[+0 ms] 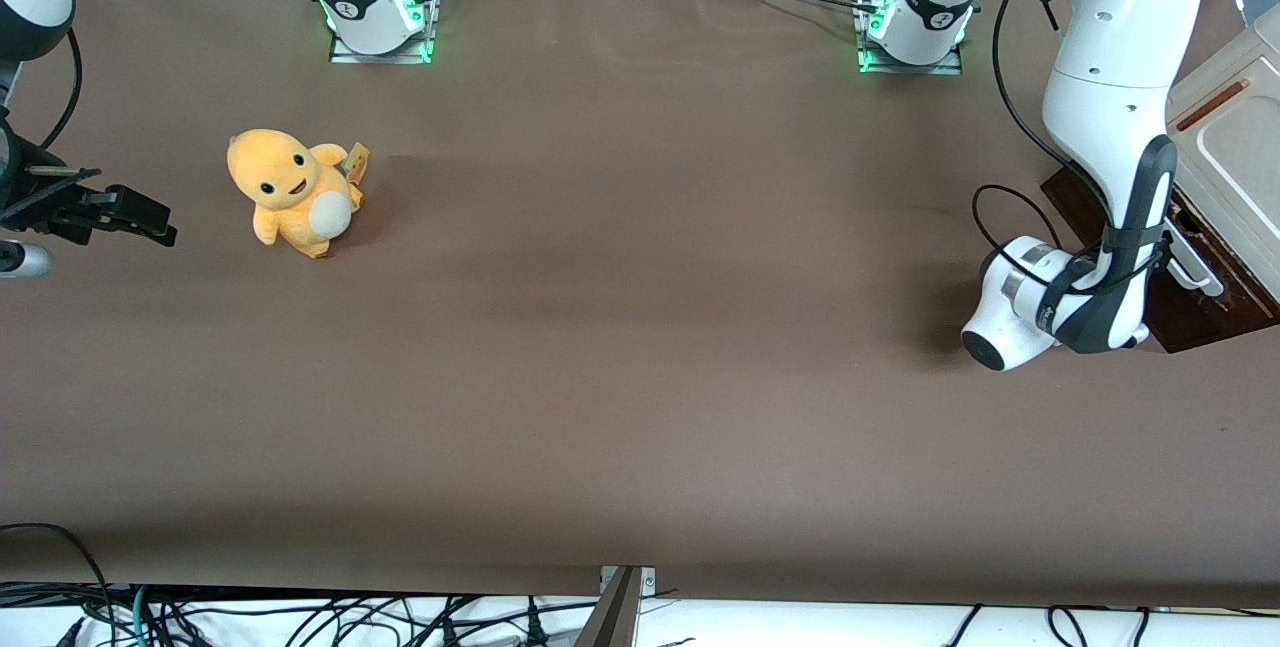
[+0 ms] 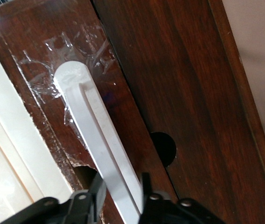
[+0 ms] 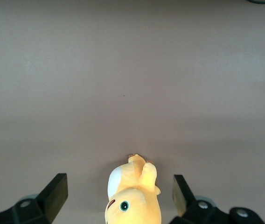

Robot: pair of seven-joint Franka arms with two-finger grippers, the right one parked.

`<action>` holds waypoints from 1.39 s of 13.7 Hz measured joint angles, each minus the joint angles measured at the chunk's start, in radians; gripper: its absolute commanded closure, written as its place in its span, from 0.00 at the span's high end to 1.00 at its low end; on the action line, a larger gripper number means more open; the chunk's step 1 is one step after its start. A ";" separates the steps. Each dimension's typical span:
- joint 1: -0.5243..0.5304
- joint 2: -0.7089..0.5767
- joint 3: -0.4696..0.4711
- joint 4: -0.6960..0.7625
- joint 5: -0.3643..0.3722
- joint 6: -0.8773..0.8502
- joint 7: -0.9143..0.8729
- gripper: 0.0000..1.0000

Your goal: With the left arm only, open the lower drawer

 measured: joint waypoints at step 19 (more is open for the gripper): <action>-0.105 0.047 -0.006 0.114 -0.072 -0.037 -0.037 0.09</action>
